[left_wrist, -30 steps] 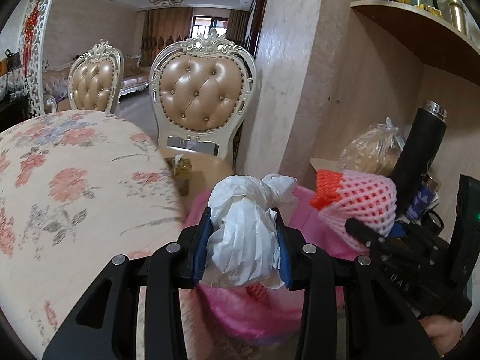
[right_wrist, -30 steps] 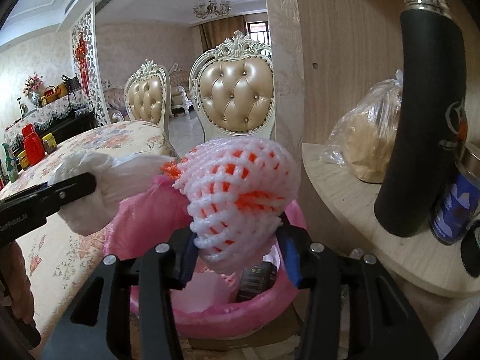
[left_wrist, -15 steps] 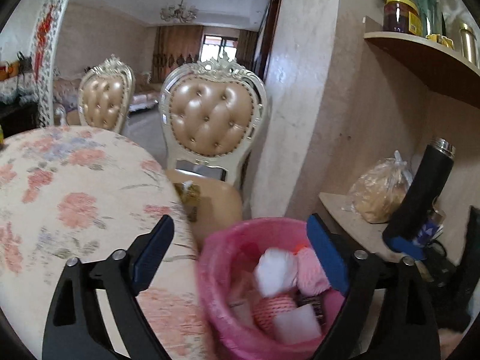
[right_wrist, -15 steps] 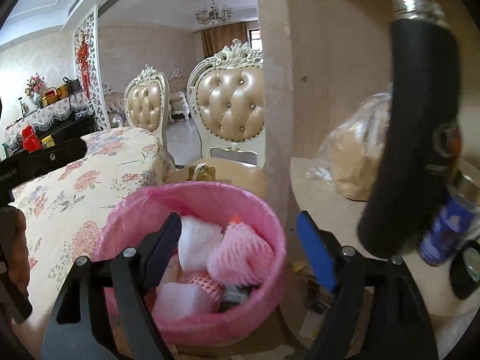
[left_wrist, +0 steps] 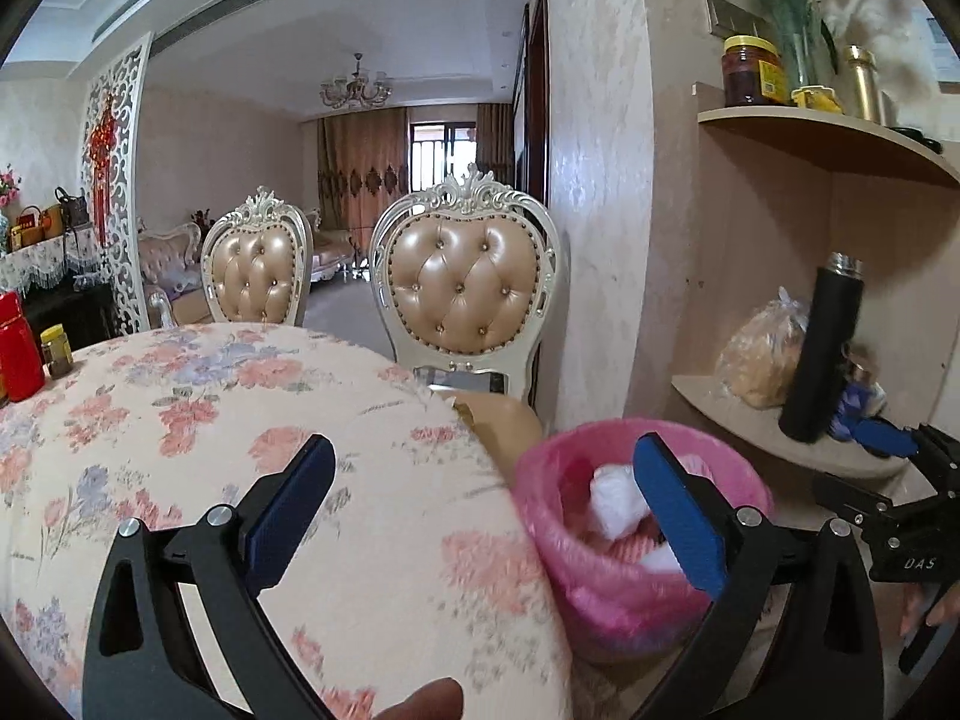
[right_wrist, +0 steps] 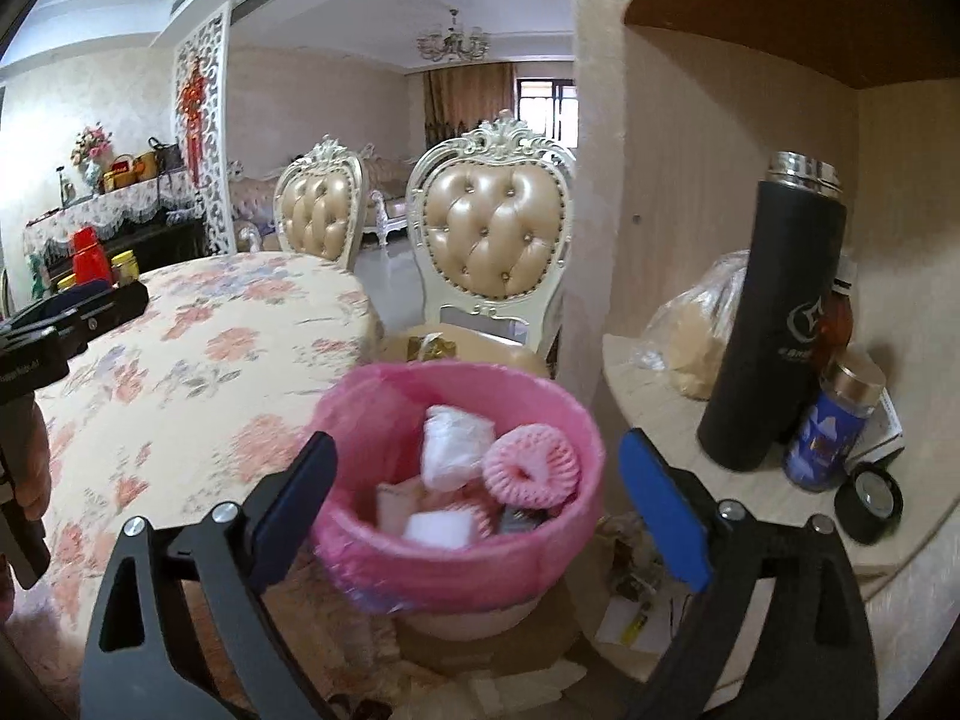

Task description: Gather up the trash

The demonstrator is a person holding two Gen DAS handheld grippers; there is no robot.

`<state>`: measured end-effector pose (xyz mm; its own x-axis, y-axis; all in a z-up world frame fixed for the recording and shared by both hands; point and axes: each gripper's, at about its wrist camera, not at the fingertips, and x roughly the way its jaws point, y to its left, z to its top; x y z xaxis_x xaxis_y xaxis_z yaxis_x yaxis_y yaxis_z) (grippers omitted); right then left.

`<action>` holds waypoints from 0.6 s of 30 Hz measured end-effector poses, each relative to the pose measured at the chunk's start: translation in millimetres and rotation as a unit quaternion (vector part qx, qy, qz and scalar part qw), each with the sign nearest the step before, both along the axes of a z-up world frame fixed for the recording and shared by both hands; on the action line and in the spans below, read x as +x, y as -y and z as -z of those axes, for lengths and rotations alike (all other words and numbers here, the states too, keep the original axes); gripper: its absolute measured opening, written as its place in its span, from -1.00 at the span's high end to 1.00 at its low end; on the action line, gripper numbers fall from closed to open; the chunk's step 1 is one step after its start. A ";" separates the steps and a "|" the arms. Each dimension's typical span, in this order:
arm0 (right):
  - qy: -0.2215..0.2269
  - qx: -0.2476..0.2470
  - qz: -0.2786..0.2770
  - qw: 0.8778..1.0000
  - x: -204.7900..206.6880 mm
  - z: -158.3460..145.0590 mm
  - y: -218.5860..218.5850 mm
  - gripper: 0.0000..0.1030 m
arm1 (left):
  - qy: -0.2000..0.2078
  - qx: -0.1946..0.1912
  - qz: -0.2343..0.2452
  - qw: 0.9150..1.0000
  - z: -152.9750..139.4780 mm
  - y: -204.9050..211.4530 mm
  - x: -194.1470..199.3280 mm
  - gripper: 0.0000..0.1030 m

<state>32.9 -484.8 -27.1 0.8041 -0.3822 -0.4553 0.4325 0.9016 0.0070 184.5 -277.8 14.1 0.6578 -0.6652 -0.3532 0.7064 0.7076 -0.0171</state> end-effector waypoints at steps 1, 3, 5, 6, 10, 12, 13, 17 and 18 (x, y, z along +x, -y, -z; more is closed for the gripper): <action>0.000 -0.002 0.003 1.000 -2.4 0.8 -8.7 -0.83 | -0.001 0.002 0.004 1.000 2.7 -6.0 -2.8 -0.84; 0.001 0.004 0.007 1.000 -7.8 2.8 -23.0 -0.85 | -0.001 0.003 0.009 1.000 6.5 -15.1 -8.8 -0.84; 0.003 0.010 0.009 1.000 -14.1 2.6 -34.6 -0.85 | 0.001 0.003 0.014 1.000 8.7 -22.2 -15.3 -0.84; 0.003 0.011 0.013 1.000 -16.7 2.2 -39.6 -0.85 | 0.003 0.002 0.017 1.000 9.0 -25.9 -19.1 -0.84; -0.001 0.006 0.025 1.000 -24.4 -3.2 -52.4 -0.86 | 0.013 -0.001 0.030 0.999 5.8 -34.3 -30.8 -0.84; 0.000 0.000 0.033 0.999 -26.2 -8.5 -57.2 -0.86 | 0.014 -0.004 0.031 0.999 3.2 -37.2 -33.6 -0.84; 0.003 -0.004 0.038 0.999 -27.1 -12.7 -59.6 -0.91 | 0.012 -0.009 0.031 0.999 3.0 -38.8 -34.8 -0.84; -0.004 -0.026 0.051 0.998 -28.5 -21.9 -62.7 -0.91 | -0.006 -0.012 0.067 0.998 5.9 -38.3 -42.0 -0.84; -0.006 -0.029 0.055 0.998 -30.4 -23.2 -62.5 -0.91 | -0.006 -0.009 0.076 0.997 6.6 -35.9 -45.0 -0.84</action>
<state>2.5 -422.2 -3.9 0.7502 -0.4936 -0.4399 0.5283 0.8476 -0.0501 139.5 -241.9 7.4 0.5441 -0.7632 -0.3485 0.8054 0.5915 -0.0378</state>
